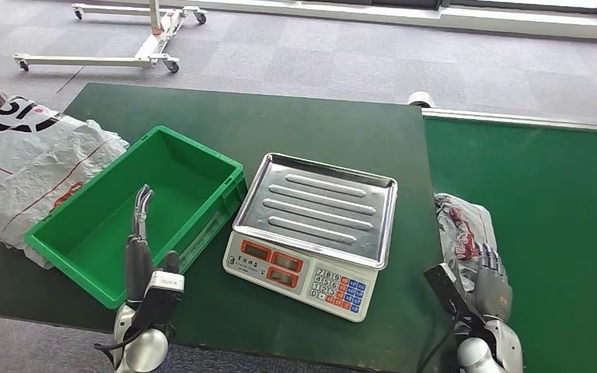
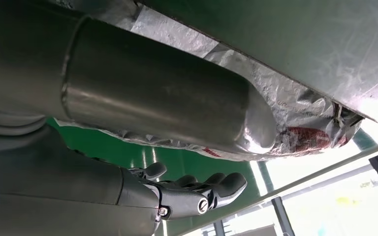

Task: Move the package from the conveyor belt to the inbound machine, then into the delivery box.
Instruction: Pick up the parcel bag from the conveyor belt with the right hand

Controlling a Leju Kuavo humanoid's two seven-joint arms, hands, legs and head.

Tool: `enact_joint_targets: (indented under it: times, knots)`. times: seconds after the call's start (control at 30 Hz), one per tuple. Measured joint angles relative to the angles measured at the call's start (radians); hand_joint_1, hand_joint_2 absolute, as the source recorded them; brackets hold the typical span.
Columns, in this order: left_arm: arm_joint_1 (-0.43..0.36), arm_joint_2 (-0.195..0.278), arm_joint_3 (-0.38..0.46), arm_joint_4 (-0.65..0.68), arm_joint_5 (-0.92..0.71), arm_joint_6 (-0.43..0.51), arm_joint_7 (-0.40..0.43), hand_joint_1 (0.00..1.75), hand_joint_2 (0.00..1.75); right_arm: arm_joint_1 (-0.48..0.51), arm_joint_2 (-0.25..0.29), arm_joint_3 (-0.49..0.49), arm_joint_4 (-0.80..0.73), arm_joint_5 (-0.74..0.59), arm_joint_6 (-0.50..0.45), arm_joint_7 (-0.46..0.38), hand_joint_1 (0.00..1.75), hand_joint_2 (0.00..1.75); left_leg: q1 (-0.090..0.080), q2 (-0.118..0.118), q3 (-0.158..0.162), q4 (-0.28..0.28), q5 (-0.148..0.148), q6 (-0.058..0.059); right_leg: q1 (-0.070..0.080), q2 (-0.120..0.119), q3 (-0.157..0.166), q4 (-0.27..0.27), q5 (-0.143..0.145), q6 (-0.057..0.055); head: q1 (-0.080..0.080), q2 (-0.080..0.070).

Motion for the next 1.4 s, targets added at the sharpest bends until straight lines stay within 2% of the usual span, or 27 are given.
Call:
enact_joint_targets:
  times: [0.13, 0.23, 0.37, 0.47, 0.57, 0.7, 1.37, 1.4]
  knots:
    - [0.000, 0.001, -0.007, 0.009, 0.000, -0.005, 0.001, 0.00, 0.00, -0.020, 0.004, -0.005, 0.054, 0.005, 0.026, -0.013, 0.00, 0.00, 0.000, 0.000, 0.000, 0.000, 0.000, 0.000, 0.000, 0.000, 0.000, 0.000, 0.000, 0.000, 0.000, 0.000]
    - [-0.004, 0.003, -0.018, 0.021, -0.001, -0.006, 0.002, 0.00, 0.00, -0.046, 0.011, -0.006, 0.138, 0.034, 0.011, -0.005, 0.00, 0.00, 0.000, 0.000, 0.000, 0.000, 0.000, 0.000, 0.000, 0.000, 0.000, 0.000, 0.000, 0.000, 0.000, 0.000]
    - [-0.005, 0.006, -0.025, 0.035, 0.002, -0.009, 0.004, 0.00, 0.00, -0.079, 0.015, -0.006, 0.231, 0.062, -0.029, 0.032, 0.00, 1.75, 0.001, 0.003, 0.003, 0.000, -0.001, 0.000, 0.000, 0.003, 0.002, 0.000, 0.000, 0.000, 0.000, 0.000]
    - [-0.002, 0.013, -0.030, 0.044, 0.021, -0.028, 0.006, 0.00, 0.00, -0.087, 0.003, -0.008, 0.282, 0.074, -0.034, 0.099, 0.00, 1.75, 0.002, 0.006, 0.012, 0.000, -0.006, 0.002, 0.000, 0.005, 0.007, -0.003, -0.004, 0.001, 0.000, 0.000]
    - [-0.001, 0.018, -0.036, 0.057, 0.035, -0.038, 0.002, 0.00, 0.00, -0.088, -0.023, -0.015, 0.329, 0.059, -0.045, 0.102, 0.00, 1.75, 0.003, 0.002, 0.020, 0.001, -0.009, 0.006, 0.000, 0.000, 0.016, -0.005, -0.013, 0.005, 0.000, 0.000]
    - [0.002, 0.025, -0.040, 0.069, 0.038, -0.039, 0.000, 0.00, 0.00, -0.075, -0.047, -0.029, 0.378, 0.070, -0.040, 0.120, 0.00, 1.75, 0.003, -0.002, 0.020, 0.003, -0.009, 0.009, -0.002, -0.004, 0.021, -0.005, -0.007, 0.008, 0.000, 0.000]
    - [0.019, 0.046, -0.043, 0.084, 0.047, -0.037, -0.007, 0.00, 0.00, -0.086, -0.059, -0.032, 0.427, 0.130, -0.023, 0.180, 0.00, 1.75, 0.004, 0.000, 0.032, 0.003, -0.016, 0.016, -0.003, 0.000, 0.038, -0.018, -0.011, 0.013, 0.000, 0.000]
    - [0.020, 0.048, -0.043, 0.084, 0.047, -0.037, -0.009, 0.00, 0.00, -0.086, -0.060, -0.032, 0.427, 0.130, -0.022, 0.179, 0.14, 1.75, 0.004, 0.000, 0.032, 0.003, -0.016, 0.016, -0.003, 0.000, 0.038, -0.018, -0.011, 0.013, 0.000, 0.000]
